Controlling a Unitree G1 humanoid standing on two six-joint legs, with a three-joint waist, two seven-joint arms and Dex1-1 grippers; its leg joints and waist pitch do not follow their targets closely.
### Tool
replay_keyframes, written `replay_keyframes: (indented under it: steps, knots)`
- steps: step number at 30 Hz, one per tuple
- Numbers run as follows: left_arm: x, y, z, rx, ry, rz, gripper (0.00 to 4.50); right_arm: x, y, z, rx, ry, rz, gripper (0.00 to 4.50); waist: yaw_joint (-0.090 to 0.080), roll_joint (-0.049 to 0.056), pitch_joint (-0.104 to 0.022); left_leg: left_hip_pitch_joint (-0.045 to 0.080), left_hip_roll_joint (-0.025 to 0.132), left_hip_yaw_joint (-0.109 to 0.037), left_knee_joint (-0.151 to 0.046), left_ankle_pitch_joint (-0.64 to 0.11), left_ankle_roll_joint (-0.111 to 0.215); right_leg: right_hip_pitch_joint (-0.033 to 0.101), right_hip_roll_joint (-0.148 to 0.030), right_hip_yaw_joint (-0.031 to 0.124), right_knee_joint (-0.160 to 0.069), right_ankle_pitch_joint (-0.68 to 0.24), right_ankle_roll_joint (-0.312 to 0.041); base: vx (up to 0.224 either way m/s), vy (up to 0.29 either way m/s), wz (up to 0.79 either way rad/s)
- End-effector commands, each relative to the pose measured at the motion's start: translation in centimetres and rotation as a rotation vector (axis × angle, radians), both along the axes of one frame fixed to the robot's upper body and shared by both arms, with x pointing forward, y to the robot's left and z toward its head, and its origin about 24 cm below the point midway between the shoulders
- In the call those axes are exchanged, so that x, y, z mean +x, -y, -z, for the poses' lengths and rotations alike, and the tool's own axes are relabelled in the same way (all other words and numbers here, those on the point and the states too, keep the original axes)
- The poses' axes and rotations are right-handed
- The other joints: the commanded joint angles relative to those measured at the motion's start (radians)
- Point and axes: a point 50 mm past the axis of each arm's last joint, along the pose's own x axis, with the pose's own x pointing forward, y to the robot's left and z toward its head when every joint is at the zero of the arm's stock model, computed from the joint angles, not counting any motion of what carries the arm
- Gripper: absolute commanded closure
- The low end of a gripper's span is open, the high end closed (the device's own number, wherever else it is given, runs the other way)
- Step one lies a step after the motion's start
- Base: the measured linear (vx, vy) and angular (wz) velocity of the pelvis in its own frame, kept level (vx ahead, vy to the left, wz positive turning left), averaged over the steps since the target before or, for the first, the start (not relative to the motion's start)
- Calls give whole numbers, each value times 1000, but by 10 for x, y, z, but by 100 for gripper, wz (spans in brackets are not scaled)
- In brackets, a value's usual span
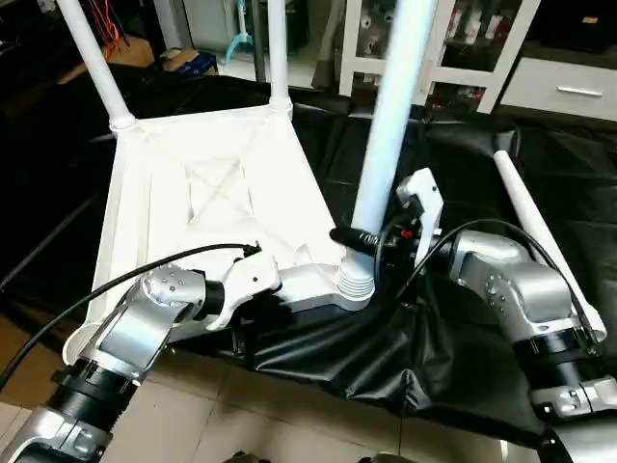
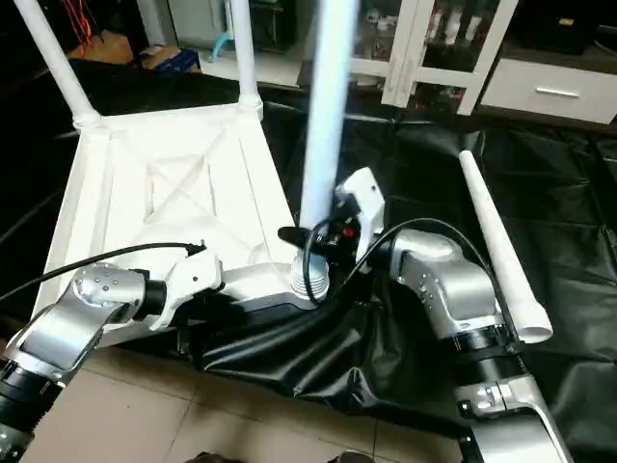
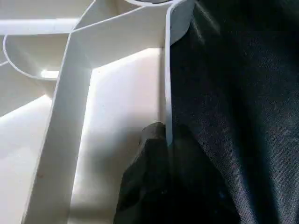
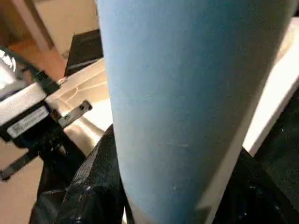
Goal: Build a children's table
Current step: Insert table leg to table base
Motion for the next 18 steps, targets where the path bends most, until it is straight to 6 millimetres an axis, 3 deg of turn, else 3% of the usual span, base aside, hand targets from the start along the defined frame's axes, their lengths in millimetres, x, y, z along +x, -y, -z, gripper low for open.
replay_keyframes:
  steps: [1,13,17,18]
  knots:
    - [-5,11,6,-32,-25,65,445,-6,-2,8,-52,-4,-39,266,-6,-17,-51,26,111,-48,-96,-163,29,30,-77,64,-73,-219,-246,0,0,0]
    - [-5,11,7,-27,-26,66,445,-12,-10,19,-83,13,-81,266,-9,-19,-49,24,112,-51,-99,-184,27,31,-78,65,-75,-245,-241,0,0,0]
    - [-5,10,7,-25,-25,63,445,-12,-5,26,-99,5,-47,266,-9,-19,-49,24,112,-51,-100,-193,23,30,-79,65,-76,-253,-238,0,0,0]
    - [-5,10,7,-24,-25,61,445,-10,4,32,-94,-8,26,266,-9,-19,-49,24,112,-52,-100,-195,22,31,-79,65,-76,-254,-237,0,0,0]
